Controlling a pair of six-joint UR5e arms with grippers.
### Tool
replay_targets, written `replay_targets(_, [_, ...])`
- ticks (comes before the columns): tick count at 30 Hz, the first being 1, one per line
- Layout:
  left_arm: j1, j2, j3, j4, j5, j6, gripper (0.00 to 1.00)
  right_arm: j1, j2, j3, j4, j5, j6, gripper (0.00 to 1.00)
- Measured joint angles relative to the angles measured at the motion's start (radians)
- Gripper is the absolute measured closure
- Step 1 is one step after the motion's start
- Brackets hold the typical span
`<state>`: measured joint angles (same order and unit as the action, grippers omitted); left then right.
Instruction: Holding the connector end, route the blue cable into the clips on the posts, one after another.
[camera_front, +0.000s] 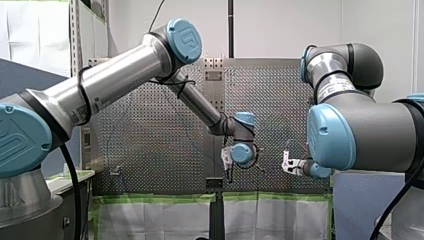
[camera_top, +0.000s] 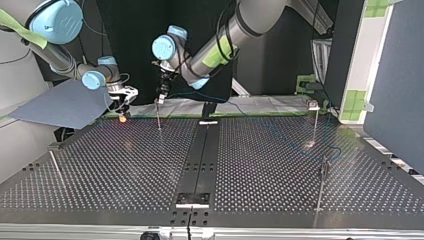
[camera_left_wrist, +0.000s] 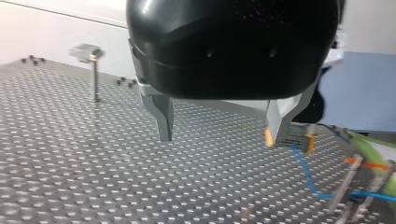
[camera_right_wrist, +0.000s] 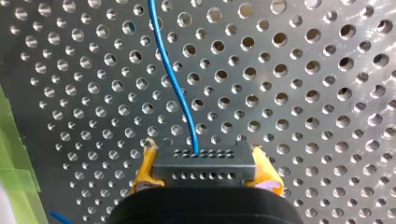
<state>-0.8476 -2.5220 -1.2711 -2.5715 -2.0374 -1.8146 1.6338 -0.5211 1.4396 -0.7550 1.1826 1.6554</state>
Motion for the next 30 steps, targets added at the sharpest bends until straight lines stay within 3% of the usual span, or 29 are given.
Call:
replay_targets(7, [0.011, 0.067, -0.067, 0.037, 0.0, -0.034, 0.0, 0.002, 0.0, 0.0, -0.001, -0.001, -0.001, 1.0])
replay_targets(30, [0.02, 0.313, -0.313, 0.035, 0.019, -0.07, 0.0, 0.004, 0.0, 0.0, -0.002, -0.006, 0.003, 1.0])
